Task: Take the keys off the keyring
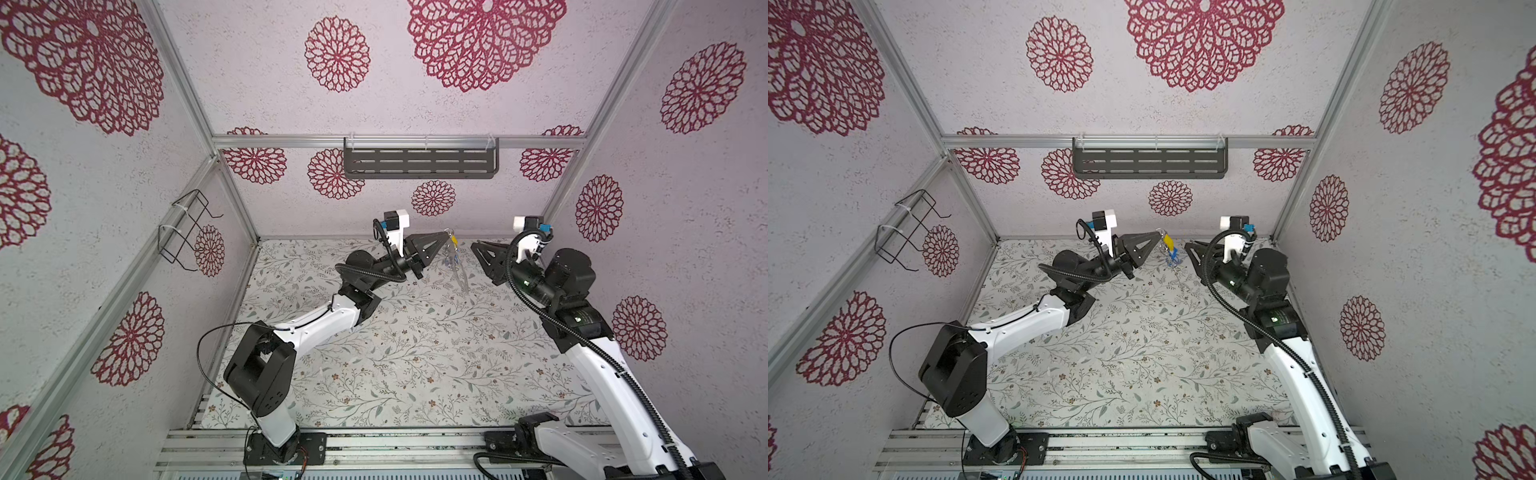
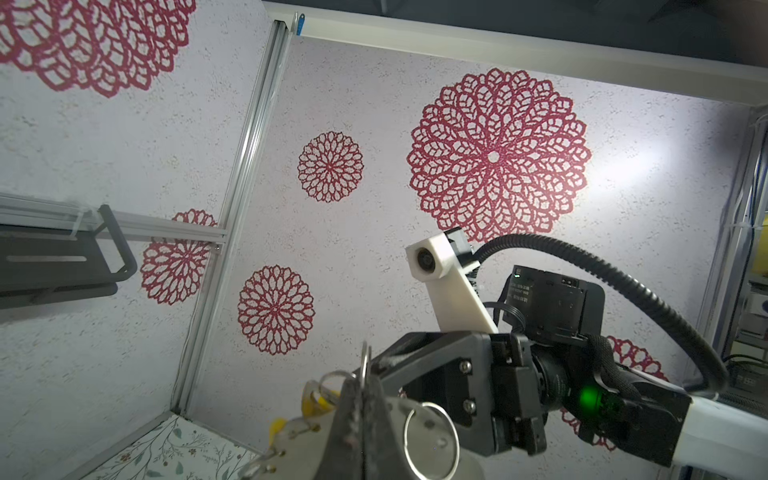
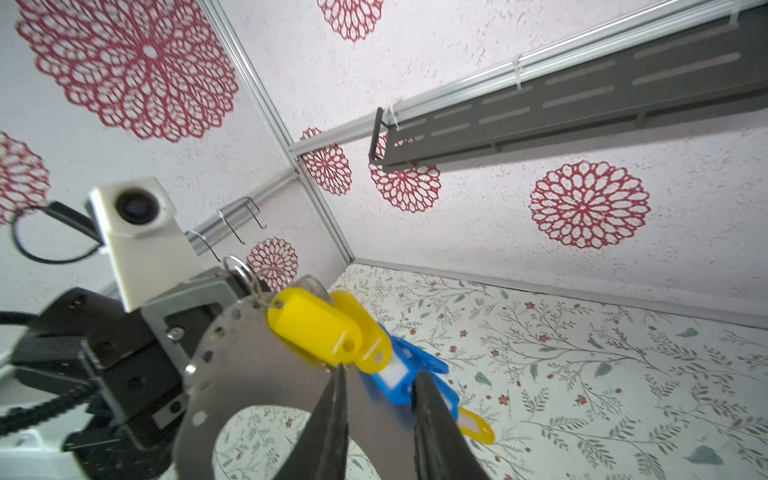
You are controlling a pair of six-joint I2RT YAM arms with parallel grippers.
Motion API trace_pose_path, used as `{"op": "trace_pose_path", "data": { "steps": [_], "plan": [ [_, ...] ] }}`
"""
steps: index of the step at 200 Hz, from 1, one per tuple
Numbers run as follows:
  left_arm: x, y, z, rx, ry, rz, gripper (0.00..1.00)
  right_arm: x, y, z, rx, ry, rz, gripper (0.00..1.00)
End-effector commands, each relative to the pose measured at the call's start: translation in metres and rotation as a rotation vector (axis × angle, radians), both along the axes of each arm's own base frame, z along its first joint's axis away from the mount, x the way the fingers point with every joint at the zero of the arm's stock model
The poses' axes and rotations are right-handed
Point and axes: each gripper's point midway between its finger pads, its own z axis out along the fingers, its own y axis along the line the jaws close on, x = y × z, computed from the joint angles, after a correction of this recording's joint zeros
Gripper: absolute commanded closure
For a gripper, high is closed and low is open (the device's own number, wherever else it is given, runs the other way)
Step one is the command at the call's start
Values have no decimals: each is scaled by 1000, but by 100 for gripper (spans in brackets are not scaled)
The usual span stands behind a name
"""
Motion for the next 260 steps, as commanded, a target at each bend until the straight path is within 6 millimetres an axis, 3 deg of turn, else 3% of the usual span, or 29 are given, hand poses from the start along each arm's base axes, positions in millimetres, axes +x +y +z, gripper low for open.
{"op": "trace_pose_path", "data": {
  "steps": [1,54,69,224,260],
  "plan": [
    [-23,11,28,-34,-55,-52,100,-21,10,46,108,-95,125,77],
    [-26,9,25,-36,-40,-87,100,-33,30,72,241,-163,338,78],
    [-26,8,25,-39,-39,-94,100,-35,33,76,260,-172,378,83],
    [-23,4,29,-40,-40,-101,100,-35,57,51,225,-112,456,80],
    [-22,3,30,-41,-42,-104,100,-36,60,50,221,-107,464,85]
  ]
}}
